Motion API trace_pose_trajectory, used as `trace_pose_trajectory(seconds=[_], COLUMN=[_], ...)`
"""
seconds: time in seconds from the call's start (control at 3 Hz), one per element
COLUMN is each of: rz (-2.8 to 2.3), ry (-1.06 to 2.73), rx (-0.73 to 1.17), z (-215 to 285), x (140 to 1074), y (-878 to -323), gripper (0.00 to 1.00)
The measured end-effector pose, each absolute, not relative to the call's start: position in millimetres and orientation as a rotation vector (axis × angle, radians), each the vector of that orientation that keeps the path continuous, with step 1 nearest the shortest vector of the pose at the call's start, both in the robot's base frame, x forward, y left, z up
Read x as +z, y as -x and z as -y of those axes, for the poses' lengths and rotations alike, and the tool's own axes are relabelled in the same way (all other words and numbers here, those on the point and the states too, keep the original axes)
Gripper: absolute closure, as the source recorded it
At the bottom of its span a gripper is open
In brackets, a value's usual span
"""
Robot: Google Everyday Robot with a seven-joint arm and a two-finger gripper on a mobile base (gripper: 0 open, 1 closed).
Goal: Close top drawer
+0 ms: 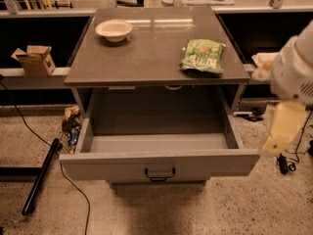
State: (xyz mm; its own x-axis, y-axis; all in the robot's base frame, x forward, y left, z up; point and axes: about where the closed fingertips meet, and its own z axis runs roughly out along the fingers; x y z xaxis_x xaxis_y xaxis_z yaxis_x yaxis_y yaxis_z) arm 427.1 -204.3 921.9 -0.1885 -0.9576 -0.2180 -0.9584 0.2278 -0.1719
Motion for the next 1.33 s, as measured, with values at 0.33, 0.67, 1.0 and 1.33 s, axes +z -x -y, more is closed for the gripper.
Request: trace_pose_trajectory(seconds=[0.33, 0.67, 1.0, 1.33], rz=[-2.246, -2.254, -2.254, -2.284], ry=[1.832, 1.842, 1.842, 1.865], rx=[0.153, 0.322, 0.322, 0.278], z=[194, 177, 177, 179], x=[855, 795, 795, 772], y=[-404, -385, -385, -382], gripper=[0.0, 0.0, 0.0, 0.18])
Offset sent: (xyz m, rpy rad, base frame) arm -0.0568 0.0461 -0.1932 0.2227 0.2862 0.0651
